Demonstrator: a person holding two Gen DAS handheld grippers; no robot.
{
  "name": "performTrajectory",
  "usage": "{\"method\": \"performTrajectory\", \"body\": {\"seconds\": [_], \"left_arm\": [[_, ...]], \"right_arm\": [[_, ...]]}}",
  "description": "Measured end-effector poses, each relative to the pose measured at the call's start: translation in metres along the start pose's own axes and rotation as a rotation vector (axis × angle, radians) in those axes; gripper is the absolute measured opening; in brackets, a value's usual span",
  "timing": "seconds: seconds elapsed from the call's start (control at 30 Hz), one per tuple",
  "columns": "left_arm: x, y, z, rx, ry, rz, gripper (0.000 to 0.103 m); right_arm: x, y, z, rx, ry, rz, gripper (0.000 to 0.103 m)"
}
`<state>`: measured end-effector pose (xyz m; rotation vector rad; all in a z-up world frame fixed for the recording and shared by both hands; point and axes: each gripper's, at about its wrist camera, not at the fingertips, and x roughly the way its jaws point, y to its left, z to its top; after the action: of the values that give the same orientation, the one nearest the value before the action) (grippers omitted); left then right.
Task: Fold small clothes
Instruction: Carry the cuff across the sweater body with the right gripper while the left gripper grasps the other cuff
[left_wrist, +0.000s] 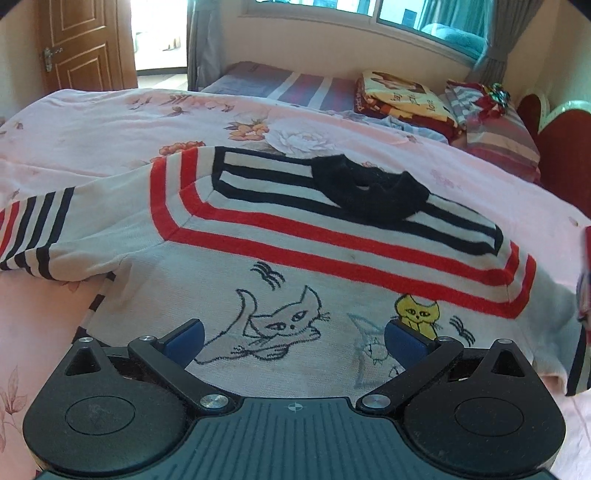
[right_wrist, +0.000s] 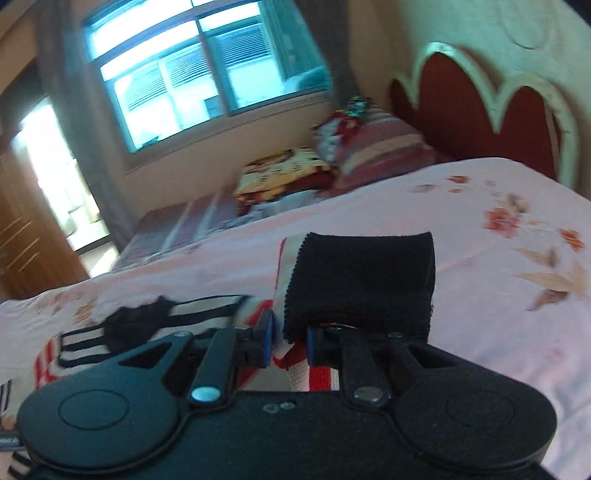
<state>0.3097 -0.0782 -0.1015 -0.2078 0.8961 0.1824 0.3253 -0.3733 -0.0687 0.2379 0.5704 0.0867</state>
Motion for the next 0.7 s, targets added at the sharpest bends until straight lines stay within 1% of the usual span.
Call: {"method": "performTrajectory", "body": {"seconds": [0.1, 0.17, 0.23, 0.27, 0.3, 0.33, 0.4, 0.47, 0.57, 0.6, 0.7], "left_arm": [[-0.001, 0.014, 0.005, -0.031, -0.006, 0.003, 0.103], [0.002, 0.019, 0.006, -0.047, 0.010, -0.016, 0.103], [0.007, 0.022, 0.004, -0.064, 0.024, -0.058, 0.103], [0.010, 0.023, 0.003, -0.074, 0.035, -0.087, 0.103], [0.014, 0.023, 0.001, -0.083, 0.047, -0.114, 0.103], [0.018, 0.021, -0.001, -0.092, 0.062, -0.137, 0.103], [0.029, 0.017, -0.006, -0.104, 0.087, -0.170, 0.103], [0.040, 0.011, -0.011, -0.115, 0.112, -0.221, 0.103], [0.055, 0.004, -0.019, -0.163, 0.168, -0.333, 0.103], [0.059, 0.002, -0.021, -0.178, 0.174, -0.346, 0.103], [0.067, -0.003, -0.022, -0.207, 0.156, -0.378, 0.103]], "right_arm": [[0.032, 0.055, -0.019, -0.070, 0.105, 0.132, 0.018], [0.056, 0.079, -0.040, -0.121, 0.204, 0.174, 0.025], [0.074, 0.091, -0.056, -0.127, 0.304, 0.200, 0.036], [0.074, 0.092, -0.060, -0.120, 0.314, 0.210, 0.039], [0.069, 0.092, -0.062, -0.119, 0.309, 0.218, 0.048], [0.061, 0.091, -0.062, -0.116, 0.303, 0.226, 0.054], [0.040, 0.082, -0.060, -0.109, 0.274, 0.226, 0.059], [0.016, 0.068, -0.056, -0.120, 0.234, 0.200, 0.061], [-0.016, 0.045, -0.056, -0.142, 0.176, 0.127, 0.065], [-0.023, 0.037, -0.058, -0.150, 0.166, 0.095, 0.066], [-0.035, 0.016, -0.069, -0.154, 0.160, -0.008, 0.066]]}}
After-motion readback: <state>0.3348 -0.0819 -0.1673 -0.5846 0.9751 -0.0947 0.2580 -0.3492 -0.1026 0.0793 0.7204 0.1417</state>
